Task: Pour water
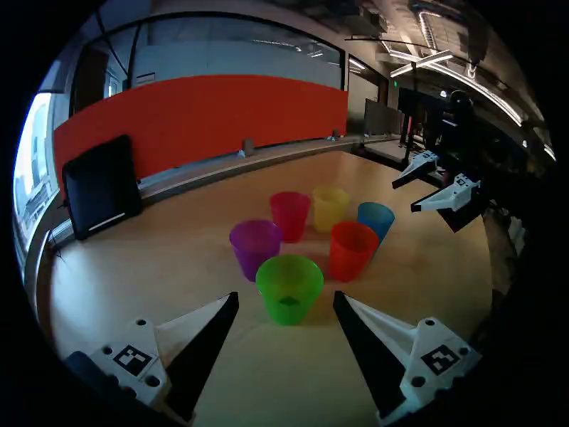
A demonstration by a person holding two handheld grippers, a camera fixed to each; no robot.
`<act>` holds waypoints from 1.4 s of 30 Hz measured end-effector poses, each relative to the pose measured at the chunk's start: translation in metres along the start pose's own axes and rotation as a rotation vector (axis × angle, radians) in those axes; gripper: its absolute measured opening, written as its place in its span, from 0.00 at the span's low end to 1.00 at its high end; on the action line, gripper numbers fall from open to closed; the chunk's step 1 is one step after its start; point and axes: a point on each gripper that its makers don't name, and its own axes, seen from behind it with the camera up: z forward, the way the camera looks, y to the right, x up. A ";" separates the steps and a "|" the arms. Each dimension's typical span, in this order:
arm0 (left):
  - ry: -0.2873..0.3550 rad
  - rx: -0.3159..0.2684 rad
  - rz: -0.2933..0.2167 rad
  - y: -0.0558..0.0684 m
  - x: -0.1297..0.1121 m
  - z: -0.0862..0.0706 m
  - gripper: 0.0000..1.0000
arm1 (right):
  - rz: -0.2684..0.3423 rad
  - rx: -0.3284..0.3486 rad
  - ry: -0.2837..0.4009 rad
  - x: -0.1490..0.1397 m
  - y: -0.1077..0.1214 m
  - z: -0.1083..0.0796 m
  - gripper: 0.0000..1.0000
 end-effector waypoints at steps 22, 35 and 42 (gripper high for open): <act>-0.101 -0.036 0.017 0.001 -0.029 0.037 0.99 | 0.001 0.029 -0.077 -0.033 -0.001 0.042 1.00; -0.111 -0.051 0.026 0.005 -0.026 0.058 0.99 | 0.010 0.040 -0.078 -0.029 -0.001 0.063 1.00; -0.116 -0.058 0.024 0.006 -0.026 0.066 0.99 | 0.015 0.046 -0.069 -0.025 -0.001 0.068 1.00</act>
